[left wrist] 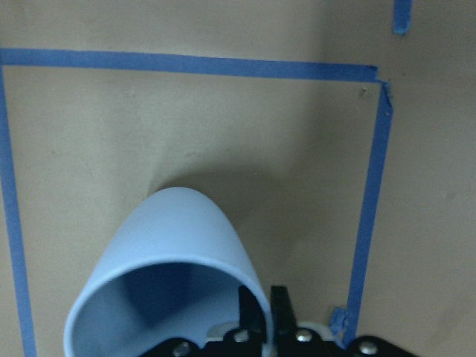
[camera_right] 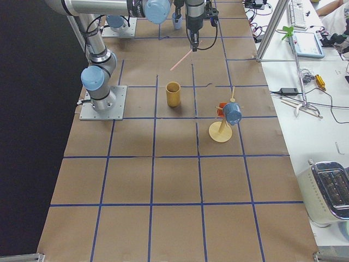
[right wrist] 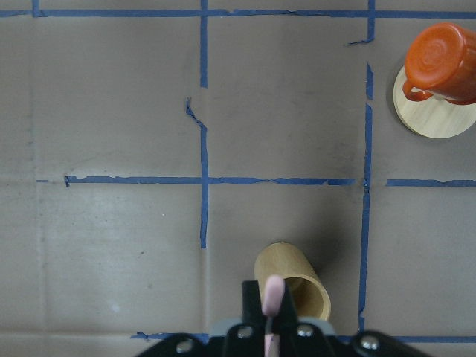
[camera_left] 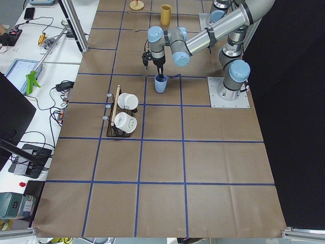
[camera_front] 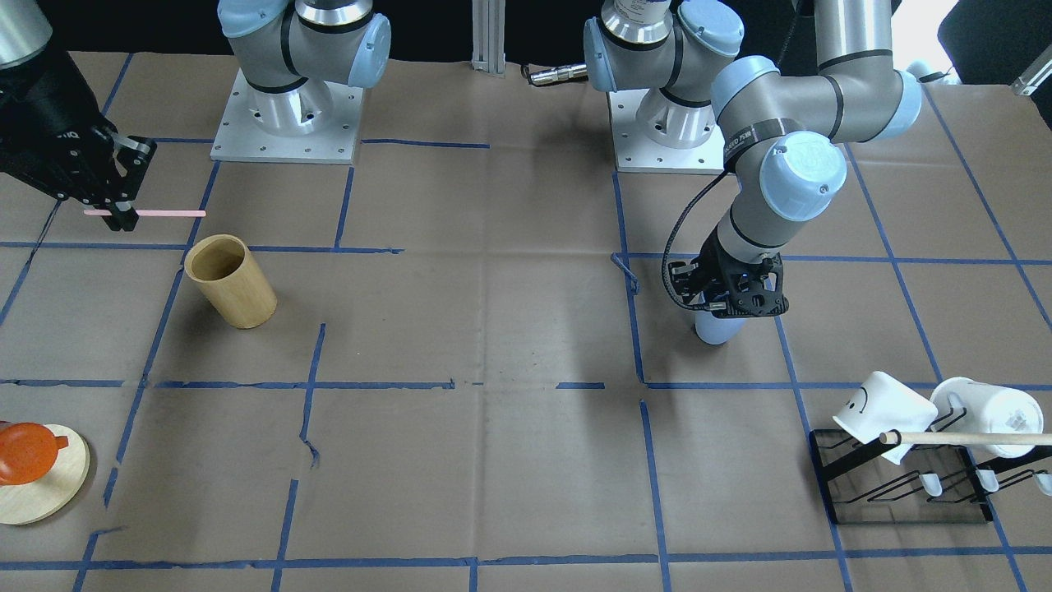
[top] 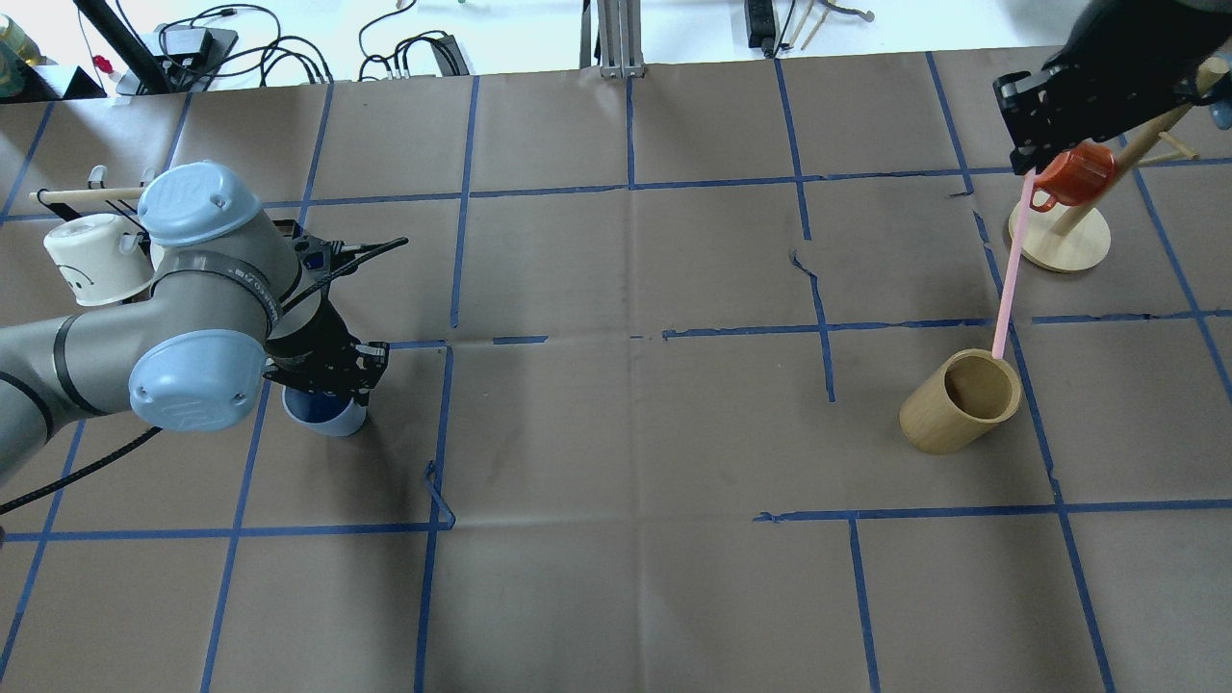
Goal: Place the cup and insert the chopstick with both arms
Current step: 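Carry blue cup to table center with left while right lifts chopstick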
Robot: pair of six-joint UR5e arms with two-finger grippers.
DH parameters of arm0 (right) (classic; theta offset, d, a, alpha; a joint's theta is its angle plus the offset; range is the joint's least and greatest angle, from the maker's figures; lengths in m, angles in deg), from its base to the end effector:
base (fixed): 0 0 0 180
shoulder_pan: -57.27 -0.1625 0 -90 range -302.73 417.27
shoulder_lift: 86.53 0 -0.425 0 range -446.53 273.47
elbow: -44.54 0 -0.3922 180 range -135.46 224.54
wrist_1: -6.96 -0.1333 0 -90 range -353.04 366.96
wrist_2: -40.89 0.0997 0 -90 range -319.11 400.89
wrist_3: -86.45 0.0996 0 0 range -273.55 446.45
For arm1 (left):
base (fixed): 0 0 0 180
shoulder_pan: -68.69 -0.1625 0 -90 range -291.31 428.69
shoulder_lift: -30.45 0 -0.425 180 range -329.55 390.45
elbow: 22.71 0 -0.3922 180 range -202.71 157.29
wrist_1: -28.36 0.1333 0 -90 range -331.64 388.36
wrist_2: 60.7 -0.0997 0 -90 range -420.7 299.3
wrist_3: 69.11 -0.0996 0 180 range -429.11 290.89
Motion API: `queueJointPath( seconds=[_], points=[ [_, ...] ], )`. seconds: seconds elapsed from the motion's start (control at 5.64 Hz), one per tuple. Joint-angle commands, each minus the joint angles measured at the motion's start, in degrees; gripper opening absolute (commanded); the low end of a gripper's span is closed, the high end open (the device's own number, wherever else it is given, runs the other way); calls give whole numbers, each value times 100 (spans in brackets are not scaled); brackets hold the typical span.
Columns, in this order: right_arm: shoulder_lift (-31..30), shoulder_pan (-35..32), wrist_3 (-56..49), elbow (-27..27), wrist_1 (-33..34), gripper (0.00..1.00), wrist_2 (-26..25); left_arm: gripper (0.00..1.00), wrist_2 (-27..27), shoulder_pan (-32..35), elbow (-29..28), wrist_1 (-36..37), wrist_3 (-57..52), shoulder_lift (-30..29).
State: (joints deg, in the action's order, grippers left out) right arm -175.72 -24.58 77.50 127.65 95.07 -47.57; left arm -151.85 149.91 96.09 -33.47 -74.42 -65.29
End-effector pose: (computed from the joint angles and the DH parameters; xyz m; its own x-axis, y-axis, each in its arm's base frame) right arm 0.0633 -0.5169 0.5370 -0.9998 -0.0155 -0.0151 -0.0143 0.9970 -0.0763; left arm -0.0605 -0.4683 0.2530 -0.9982 -0.0589 -0.0096 -0.0596 0.9919 0.1123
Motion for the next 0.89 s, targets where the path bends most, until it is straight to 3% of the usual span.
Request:
queueJointPath(
  seconds=[0.0, 0.18, 0.35, 0.71],
  points=[
    [463, -489, 620, -568, -330, 8, -48, 0, -8, 103, -127, 22, 169, -32],
    [464, -630, 988, -472, -286, 8, -40, 0, 201, 443, -468, -30, 1005, -102],
    [412, -718, 1026, -280, -233, 8, -31, 0, 864, 1108, -941, -57, 1919, -399],
    [359, -771, 1132, -146, -66, 7, -31, 0, 933, 2488, -2415, -40, 3931, -1512]
  ],
)
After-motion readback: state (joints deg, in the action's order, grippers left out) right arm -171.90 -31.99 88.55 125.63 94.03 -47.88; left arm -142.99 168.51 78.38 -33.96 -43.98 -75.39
